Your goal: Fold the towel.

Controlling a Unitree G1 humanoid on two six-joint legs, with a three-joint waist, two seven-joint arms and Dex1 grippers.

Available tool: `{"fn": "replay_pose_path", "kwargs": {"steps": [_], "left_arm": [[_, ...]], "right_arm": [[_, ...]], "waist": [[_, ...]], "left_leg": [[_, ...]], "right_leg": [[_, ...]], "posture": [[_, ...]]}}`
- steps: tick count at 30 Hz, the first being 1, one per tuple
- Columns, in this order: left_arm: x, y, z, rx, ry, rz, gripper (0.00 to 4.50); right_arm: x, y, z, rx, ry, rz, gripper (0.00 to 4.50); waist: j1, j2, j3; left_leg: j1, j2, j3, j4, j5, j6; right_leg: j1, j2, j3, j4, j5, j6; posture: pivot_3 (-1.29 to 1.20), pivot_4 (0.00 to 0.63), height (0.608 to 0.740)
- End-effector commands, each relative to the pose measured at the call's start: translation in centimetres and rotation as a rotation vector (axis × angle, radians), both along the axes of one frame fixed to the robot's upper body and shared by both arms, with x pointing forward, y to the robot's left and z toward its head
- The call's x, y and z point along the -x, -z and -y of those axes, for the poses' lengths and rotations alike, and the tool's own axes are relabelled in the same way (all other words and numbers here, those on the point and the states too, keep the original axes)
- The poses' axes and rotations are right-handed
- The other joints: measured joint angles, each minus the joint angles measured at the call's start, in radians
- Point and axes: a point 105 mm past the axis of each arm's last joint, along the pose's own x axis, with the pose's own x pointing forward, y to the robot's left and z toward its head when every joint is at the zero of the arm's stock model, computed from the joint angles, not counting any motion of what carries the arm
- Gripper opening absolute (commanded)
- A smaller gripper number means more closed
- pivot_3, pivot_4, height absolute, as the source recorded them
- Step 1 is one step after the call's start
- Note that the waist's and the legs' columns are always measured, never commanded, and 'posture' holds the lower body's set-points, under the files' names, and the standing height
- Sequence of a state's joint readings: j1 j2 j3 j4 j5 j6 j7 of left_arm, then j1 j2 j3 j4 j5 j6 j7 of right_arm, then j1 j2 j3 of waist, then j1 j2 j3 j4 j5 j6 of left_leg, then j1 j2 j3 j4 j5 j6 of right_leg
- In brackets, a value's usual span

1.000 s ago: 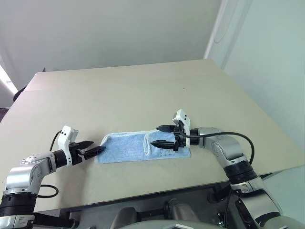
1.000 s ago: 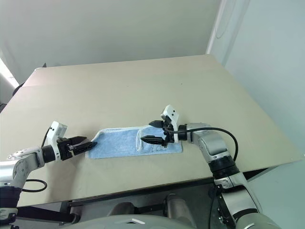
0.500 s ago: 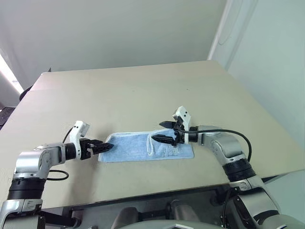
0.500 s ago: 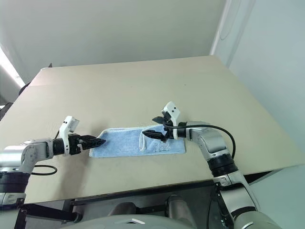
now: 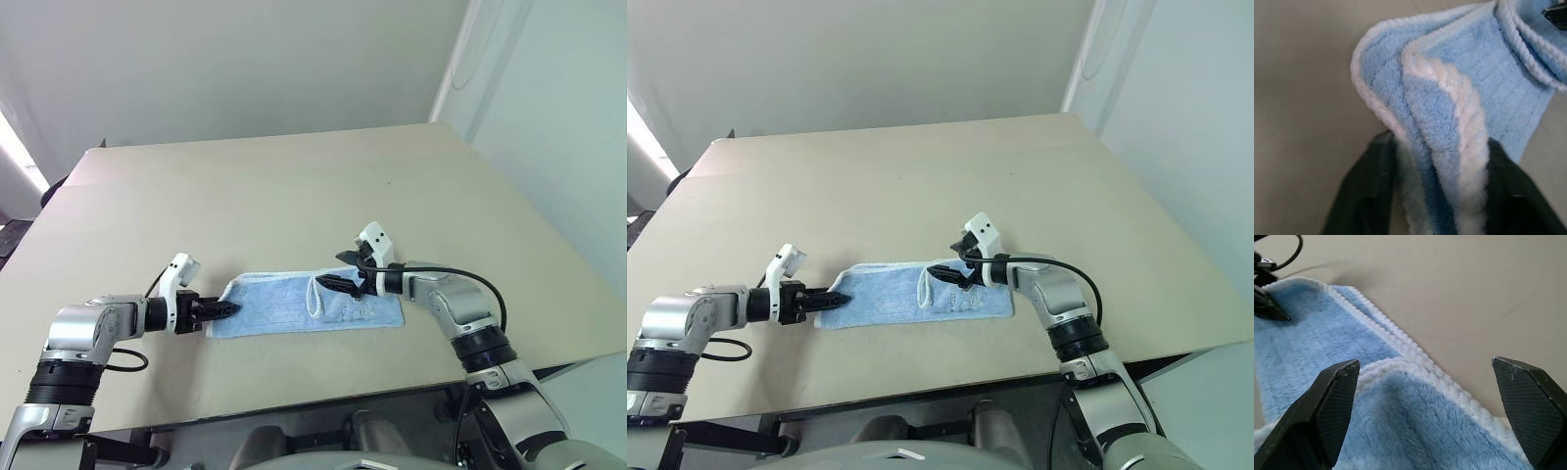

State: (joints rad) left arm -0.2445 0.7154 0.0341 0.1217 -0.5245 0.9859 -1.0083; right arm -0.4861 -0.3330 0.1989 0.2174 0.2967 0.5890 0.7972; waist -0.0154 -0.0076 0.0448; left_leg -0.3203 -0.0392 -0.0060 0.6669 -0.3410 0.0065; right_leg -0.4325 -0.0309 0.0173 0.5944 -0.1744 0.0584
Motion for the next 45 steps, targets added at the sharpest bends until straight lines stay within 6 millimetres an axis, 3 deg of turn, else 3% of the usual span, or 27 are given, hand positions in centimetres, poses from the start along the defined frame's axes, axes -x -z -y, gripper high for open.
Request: {"fn": "replay_pose_path", "kwargs": {"steps": [1,3,4,10,14,19,22,25,27,32,37,45], "left_arm": [[1.0,0.3,0.3,0.048,0.024,-0.047,0.84],[1.0,-0.1,-0.1,0.052,0.011,-0.035,0.13],[0.9,-0.3,-0.4,0.052,0.0,-0.029,0.05],[1.1,-0.5,-3.2,-0.067,-0.072,-0.016,0.05],[1.8,-2.2,-5.6,-0.055,-0.14,-0.021,0.05],[2.4,-4.8,-8.8,-0.074,-0.2,-0.031,0.05],[2.4,-7.1,-8.9,-0.039,-0.191,-0.02,0.05],[3.0,-10.0,-5.7,0.119,-0.074,-0.008,0.05],[3.5,-10.5,-3.6,0.159,0.003,-0.018,0.05],[2.5,-9.5,1.6,0.261,0.077,-0.104,0.05],[1.4,-7.3,6.1,0.286,0.099,-0.166,0.05],[-1.0,-6.2,8.9,0.291,0.061,-0.166,0.05]], "right_arm": [[-1.0,-1.9,0.0,-0.027,0.017,0.074,4.5],[-0.9,-2.1,0.1,-0.04,0.021,0.072,4.5],[-0.8,-2.2,0.1,-0.049,0.017,0.072,4.5],[1.0,-4.3,-0.4,-0.188,-0.084,0.081,4.5],[2.3,-5.7,-0.2,-0.257,-0.148,0.099,4.5],[2.3,-4.7,0.7,-0.201,-0.143,0.079,4.5],[2.0,-3.7,1.2,-0.155,-0.122,0.063,4.5],[1.5,-2.7,1.5,-0.117,-0.093,0.05,4.5],[1.2,-2.5,1.5,-0.107,-0.084,0.05,4.5],[0.5,-2.0,1.5,-0.109,-0.016,0.049,4.5],[0.3,-1.3,3.6,-0.105,0.092,0.043,4.5],[1.0,-0.7,6.4,-0.103,0.213,0.032,4.5]], "waist": [[-0.002,0.0,0.0],[-0.003,0.0,0.0],[-0.003,0.0,0.0],[-0.009,-0.001,0.0],[-0.025,-0.001,0.001],[-0.029,-0.002,0.001],[-0.029,-0.002,0.001],[-0.028,-0.003,0.002],[-0.028,-0.006,0.003],[-0.026,-0.006,0.002],[-0.026,-0.007,0.002],[-0.028,-0.007,0.002]], "left_leg": [[0.0,0.0,0.0,0.0,0.0,0.0],[0.0,0.0,0.0,0.0,0.0,0.0],[0.0,0.0,0.0,0.0,0.0,0.0],[0.0,0.002,0.0,0.0,0.0,0.0],[0.0,0.003,-0.001,-0.001,0.0,0.0],[0.0,0.003,-0.001,0.0,0.0,0.0],[0.0,0.003,-0.001,0.0,0.0,0.0],[-0.001,0.002,-0.001,0.0,0.0,0.0],[-0.001,0.002,-0.001,0.0,0.0,0.0],[0.0,0.001,-0.001,0.0,0.0,0.0],[0.0,0.001,-0.001,0.0,0.0,-0.001],[0.0,0.001,-0.001,0.0,0.0,-0.001]], "right_leg": [[0.0,0.0,0.0,0.0,0.0,0.0],[0.0,0.0,0.0,0.0,0.0,0.0],[0.0,0.0,0.0,0.001,0.0,0.0],[-0.001,0.002,0.0,0.001,-0.001,0.001],[-0.002,0.002,0.0,0.002,-0.002,0.003],[-0.002,0.002,-0.001,0.002,-0.004,0.001],[-0.002,0.002,-0.001,0.002,-0.004,0.0],[-0.002,0.002,-0.001,0.001,-0.004,0.001],[-0.002,0.001,-0.001,0.001,-0.003,0.001],[0.0,0.001,0.0,0.002,0.0,0.001],[-0.001,0.0,0.001,0.003,0.001,0.0],[0.0,0.002,0.001,0.003,0.001,0.0]], "posture": [[0.0,0.0,0.74],[0.0,0.0,0.74],[0.0,0.0,0.74],[0.0,0.0,0.74],[0.0,0.0,0.74],[0.0,0.0,0.74],[0.0,0.0,0.74],[0.0,0.0,0.74],[0.0,0.0,0.74],[0.0,0.0,0.74],[0.0,0.0,0.74],[0.0,0.0,0.74]]}}
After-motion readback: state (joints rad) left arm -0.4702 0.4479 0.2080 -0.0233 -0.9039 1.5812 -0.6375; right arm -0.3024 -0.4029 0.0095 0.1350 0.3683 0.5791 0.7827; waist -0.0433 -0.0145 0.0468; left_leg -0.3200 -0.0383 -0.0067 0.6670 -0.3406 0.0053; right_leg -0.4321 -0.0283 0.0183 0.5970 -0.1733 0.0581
